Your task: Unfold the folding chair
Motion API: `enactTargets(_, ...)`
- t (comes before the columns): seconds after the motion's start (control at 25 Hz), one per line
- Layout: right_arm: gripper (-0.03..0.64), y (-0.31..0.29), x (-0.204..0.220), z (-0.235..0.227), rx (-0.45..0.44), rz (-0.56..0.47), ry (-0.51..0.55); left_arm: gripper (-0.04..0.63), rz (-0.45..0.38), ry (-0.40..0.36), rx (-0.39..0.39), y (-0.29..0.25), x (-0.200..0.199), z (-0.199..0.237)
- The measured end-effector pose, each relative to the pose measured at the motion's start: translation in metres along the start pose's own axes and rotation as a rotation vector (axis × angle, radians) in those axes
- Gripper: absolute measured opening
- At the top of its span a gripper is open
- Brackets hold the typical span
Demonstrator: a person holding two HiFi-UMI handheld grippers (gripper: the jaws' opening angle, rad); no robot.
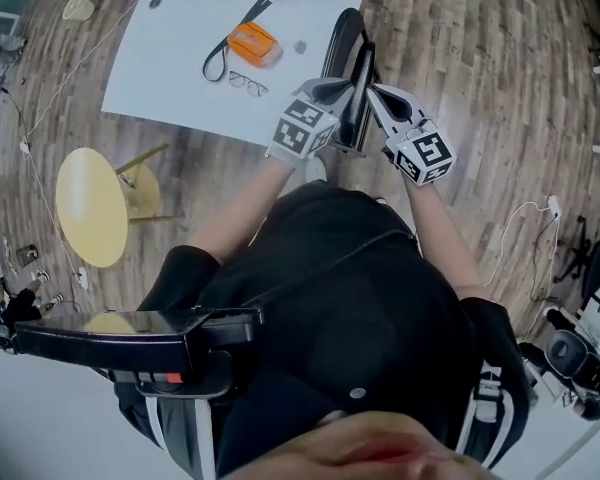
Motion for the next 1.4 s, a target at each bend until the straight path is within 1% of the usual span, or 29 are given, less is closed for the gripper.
enactTargets(0.12,0.008,-0.018,0.012,0.003,0.024,0.029,-0.002,0.006,0.122,0.04,-0.033,-0.007,0.019,0.027)
enactTargets(0.16,0.008,-0.022,0.015,0.004,0.031,0.034,-0.004,0.008,0.158,0.067,-0.051,-0.009,0.026,0.037)
enactTargets(0.24,0.008,-0.029,0.018,0.006,0.043,0.042,-0.004,0.019,0.203,0.141,-0.078,-0.012,0.035,0.055)
enactTargets(0.32,0.008,-0.031,0.02,0.007,0.06,0.05,-0.005,0.071,0.221,0.205,-0.088,-0.015,0.04,0.069)
enactTargets(0.48,0.008,-0.028,0.024,0.005,0.107,0.065,-0.015,0.2,0.259,0.268,-0.1,-0.026,0.051,0.086)
enactTargets(0.56,0.008,-0.025,0.025,0.002,0.131,0.073,-0.019,0.226,0.285,0.305,-0.103,-0.034,0.062,0.091)
enactTargets(0.68,0.008,-0.021,0.026,-0.001,0.162,0.078,-0.022,0.23,0.325,0.335,-0.105,-0.045,0.078,0.095)
enactTargets(0.84,0.008,-0.015,0.027,-0.005,0.194,0.085,-0.024,0.23,0.38,0.327,-0.119,-0.061,0.096,0.098)
enactTargets(0.96,0.008,-0.01,0.028,-0.007,0.215,0.092,-0.029,0.229,0.413,0.333,-0.13,-0.07,0.102,0.099)
enactTargets(1.04,0.008,-0.006,0.03,-0.008,0.227,0.097,-0.031,0.218,0.428,0.324,-0.137,-0.074,0.106,0.1)
enactTargets(1.16,0.008,0.0,0.033,-0.009,0.246,0.102,-0.034,0.167,0.429,0.311,-0.155,-0.076,0.109,0.102)
enactTargets(1.4,0.008,0.014,0.039,-0.016,0.287,0.117,-0.062,0.144,0.413,0.386,-0.162,-0.075,0.107,0.103)
Point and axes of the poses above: the fingertips, and each gripper's own axes: y backward along the fingers, z to its left, x out of its underside, the point moved 4 cm from there along y, backward along the fingers, and after that the axes turned 7 degrees about -z, right-handed, at the moved point
